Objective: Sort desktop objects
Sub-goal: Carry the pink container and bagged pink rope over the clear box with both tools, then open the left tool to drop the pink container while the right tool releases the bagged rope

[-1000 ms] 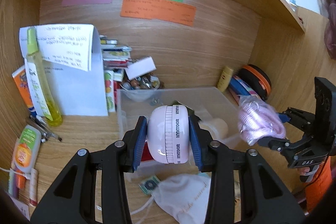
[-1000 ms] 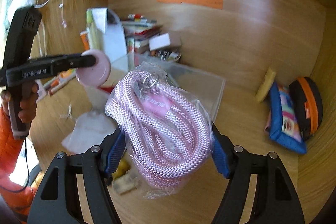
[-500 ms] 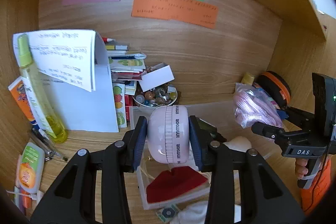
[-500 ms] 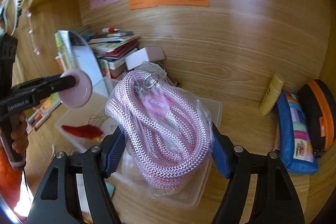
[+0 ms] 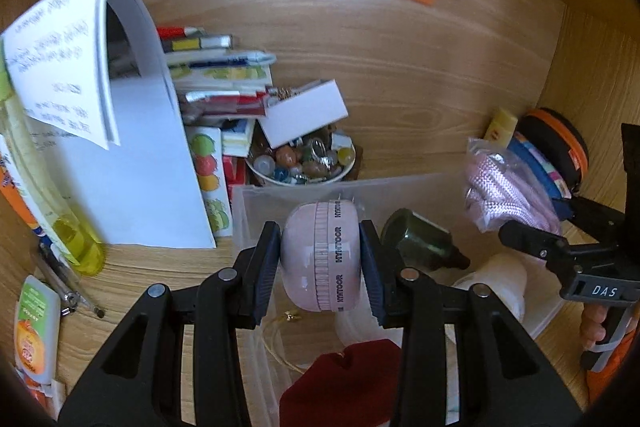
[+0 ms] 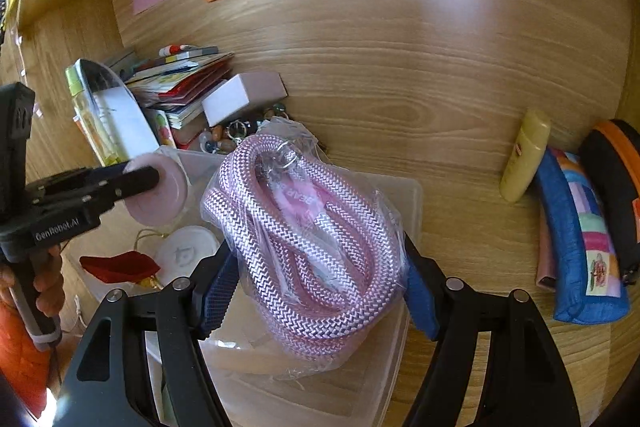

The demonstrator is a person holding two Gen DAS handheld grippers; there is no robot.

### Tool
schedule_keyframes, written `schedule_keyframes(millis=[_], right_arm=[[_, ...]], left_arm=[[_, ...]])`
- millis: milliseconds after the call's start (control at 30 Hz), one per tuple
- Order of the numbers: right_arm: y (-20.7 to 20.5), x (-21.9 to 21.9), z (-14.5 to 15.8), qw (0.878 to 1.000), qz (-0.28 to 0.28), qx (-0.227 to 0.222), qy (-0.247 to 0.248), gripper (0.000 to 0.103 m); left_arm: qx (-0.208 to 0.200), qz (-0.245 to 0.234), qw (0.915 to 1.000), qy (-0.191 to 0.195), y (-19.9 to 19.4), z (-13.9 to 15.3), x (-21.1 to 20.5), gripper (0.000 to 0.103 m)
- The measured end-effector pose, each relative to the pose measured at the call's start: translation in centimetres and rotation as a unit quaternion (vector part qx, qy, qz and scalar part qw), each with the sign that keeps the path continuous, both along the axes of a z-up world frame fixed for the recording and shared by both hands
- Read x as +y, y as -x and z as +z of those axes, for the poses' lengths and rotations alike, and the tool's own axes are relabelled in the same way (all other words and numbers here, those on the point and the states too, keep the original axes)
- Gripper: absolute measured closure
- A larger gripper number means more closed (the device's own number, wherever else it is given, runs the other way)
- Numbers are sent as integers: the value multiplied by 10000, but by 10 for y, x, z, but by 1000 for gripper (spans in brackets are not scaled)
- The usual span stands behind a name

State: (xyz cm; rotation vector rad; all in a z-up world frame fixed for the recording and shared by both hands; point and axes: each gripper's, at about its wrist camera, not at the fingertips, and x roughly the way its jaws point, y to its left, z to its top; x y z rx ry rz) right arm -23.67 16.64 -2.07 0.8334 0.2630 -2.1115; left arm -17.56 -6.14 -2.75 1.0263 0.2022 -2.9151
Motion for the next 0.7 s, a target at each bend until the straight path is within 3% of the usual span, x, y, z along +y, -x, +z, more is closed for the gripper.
schedule_keyframes(millis=[267, 433, 600, 700], right_arm=[[-8, -8, -8, 9998, 95, 56, -172, 33], [-15, -15, -12, 9996, 108, 136, -229, 31], [-12, -14, -13, 9998, 87, 67, -171, 30], [-12, -13, -13, 9998, 49, 89, -178, 30]], left_arm=[[-47, 18, 9996, 261, 1, -7, 7, 64], [-41, 85, 9998, 151, -1, -6, 4, 64], [-30, 79, 9998, 181, -2, -6, 4, 59], [62, 86, 9997, 237, -5, -5, 5, 43]])
